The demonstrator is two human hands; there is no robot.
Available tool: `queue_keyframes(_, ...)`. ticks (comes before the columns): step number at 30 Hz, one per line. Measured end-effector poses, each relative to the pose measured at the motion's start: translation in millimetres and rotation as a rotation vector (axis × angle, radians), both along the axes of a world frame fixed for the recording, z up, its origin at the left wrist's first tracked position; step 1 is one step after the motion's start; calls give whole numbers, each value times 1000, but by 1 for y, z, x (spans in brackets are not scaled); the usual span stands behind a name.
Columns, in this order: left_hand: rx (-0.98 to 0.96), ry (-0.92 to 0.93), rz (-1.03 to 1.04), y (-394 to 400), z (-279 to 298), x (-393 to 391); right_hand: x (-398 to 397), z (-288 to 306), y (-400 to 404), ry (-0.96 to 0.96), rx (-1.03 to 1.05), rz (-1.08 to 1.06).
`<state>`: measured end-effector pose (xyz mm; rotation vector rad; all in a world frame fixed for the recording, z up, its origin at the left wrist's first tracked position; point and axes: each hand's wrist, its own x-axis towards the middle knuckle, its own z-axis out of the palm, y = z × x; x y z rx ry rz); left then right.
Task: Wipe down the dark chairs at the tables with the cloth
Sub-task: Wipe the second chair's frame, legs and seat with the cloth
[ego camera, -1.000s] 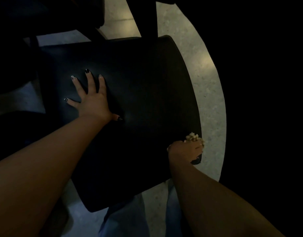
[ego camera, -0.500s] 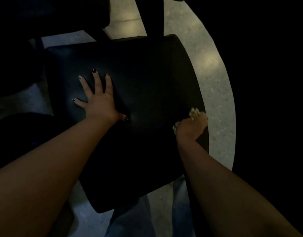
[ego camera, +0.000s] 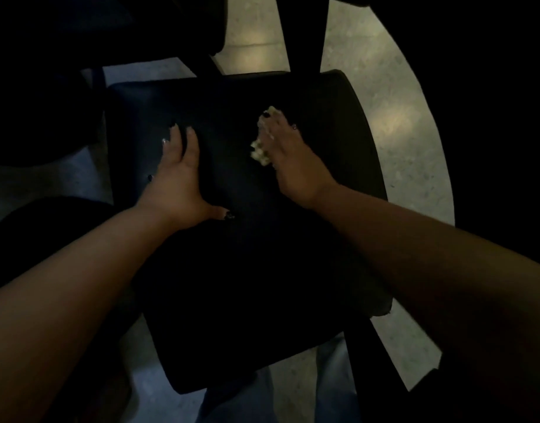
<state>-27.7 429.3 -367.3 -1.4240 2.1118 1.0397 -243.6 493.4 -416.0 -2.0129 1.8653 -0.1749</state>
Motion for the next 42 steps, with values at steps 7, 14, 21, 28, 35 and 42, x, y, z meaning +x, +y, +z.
queue_keyframes(7, 45, -210, -107, 9, 6, -10, -62, -3, 22, -11, 62, -624)
queue_keyframes(14, 7, -213, -113, 9, -2, -8, 20, -13, -36, -251, -178, -975)
queue_keyframes(21, -13, -197, -104, 10, -7, -4, 63, -16, -37, -226, -160, -129)
queue_keyframes(28, -11, -195, -98, 10, -6, -6, -60, 1, 25, -21, -40, -623)
queue_keyframes(35, -20, -198, -92, 11, -9, -6, 42, -8, 25, -258, -201, -750)
queue_keyframes(42, -19, -178, -86, 11, -9, -3, 67, -7, 66, -266, -90, -90)
